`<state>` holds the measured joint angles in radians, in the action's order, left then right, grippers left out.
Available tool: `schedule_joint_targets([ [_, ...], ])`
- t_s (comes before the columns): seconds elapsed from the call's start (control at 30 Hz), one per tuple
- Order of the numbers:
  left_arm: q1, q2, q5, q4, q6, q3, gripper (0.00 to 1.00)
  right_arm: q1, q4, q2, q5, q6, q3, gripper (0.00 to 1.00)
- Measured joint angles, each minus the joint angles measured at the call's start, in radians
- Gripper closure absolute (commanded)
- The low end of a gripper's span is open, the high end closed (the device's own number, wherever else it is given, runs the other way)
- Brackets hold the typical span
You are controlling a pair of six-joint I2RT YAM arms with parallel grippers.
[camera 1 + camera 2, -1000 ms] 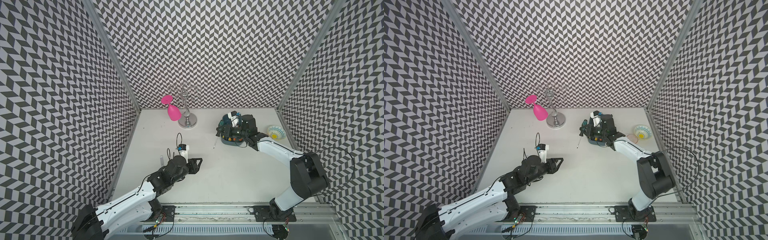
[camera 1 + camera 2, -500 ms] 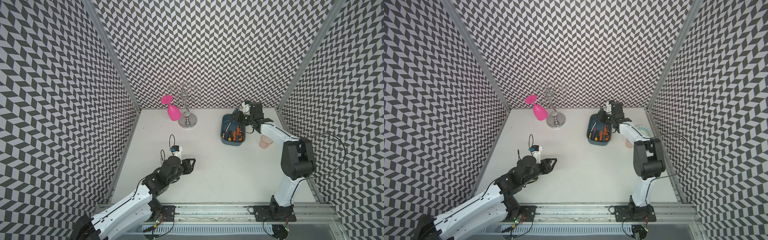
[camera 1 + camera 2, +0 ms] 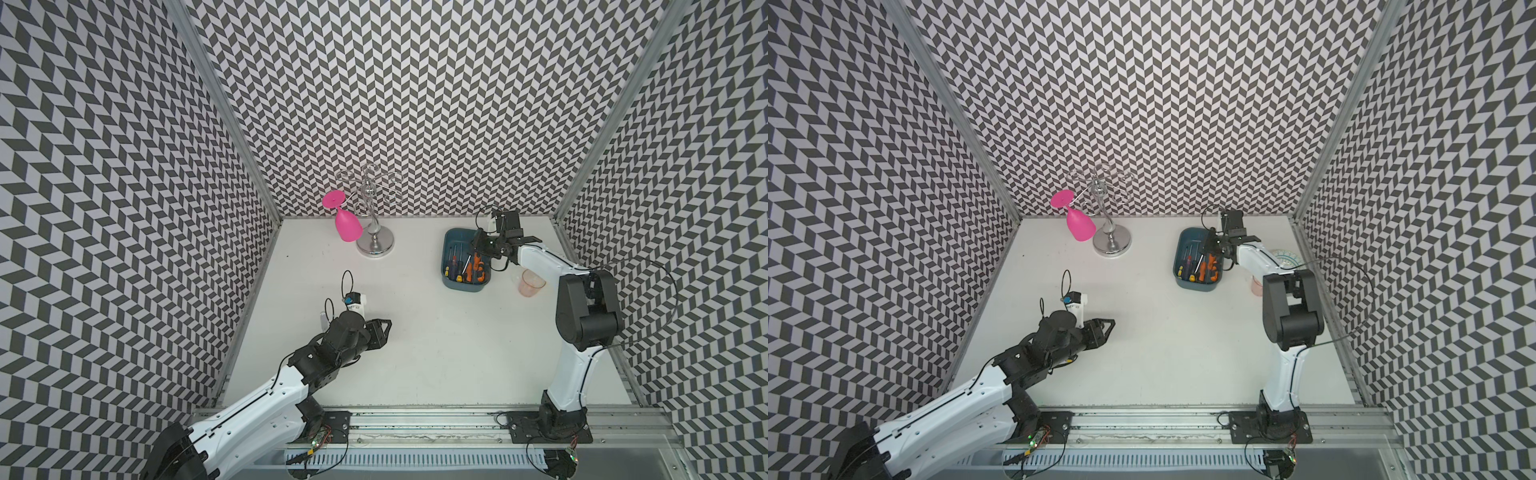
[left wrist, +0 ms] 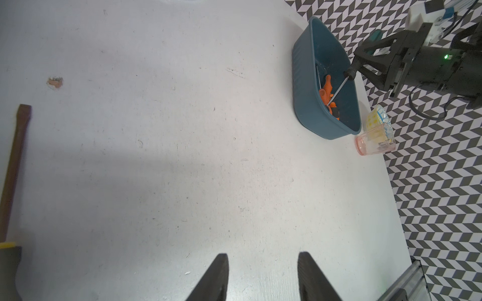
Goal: Put the screwdriver on the desktop into the storage box
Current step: Place the screwdriver in the storage box.
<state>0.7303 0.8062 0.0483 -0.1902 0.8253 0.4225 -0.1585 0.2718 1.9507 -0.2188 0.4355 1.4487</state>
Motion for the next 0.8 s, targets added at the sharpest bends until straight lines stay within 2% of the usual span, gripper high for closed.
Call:
schedule_joint_targets([
  [0.47, -0.003, 0.027, -0.016, 0.010, 0.006, -0.012, 0.53, -0.009, 0.012, 0.052, 0.043, -0.029, 0.005, 0.76],
  [0.8, -0.005, 0.027, -0.017, 0.011, 0.008, -0.020, 0.54, -0.022, -0.008, 0.087, 0.047, -0.034, 0.016, 0.69],
])
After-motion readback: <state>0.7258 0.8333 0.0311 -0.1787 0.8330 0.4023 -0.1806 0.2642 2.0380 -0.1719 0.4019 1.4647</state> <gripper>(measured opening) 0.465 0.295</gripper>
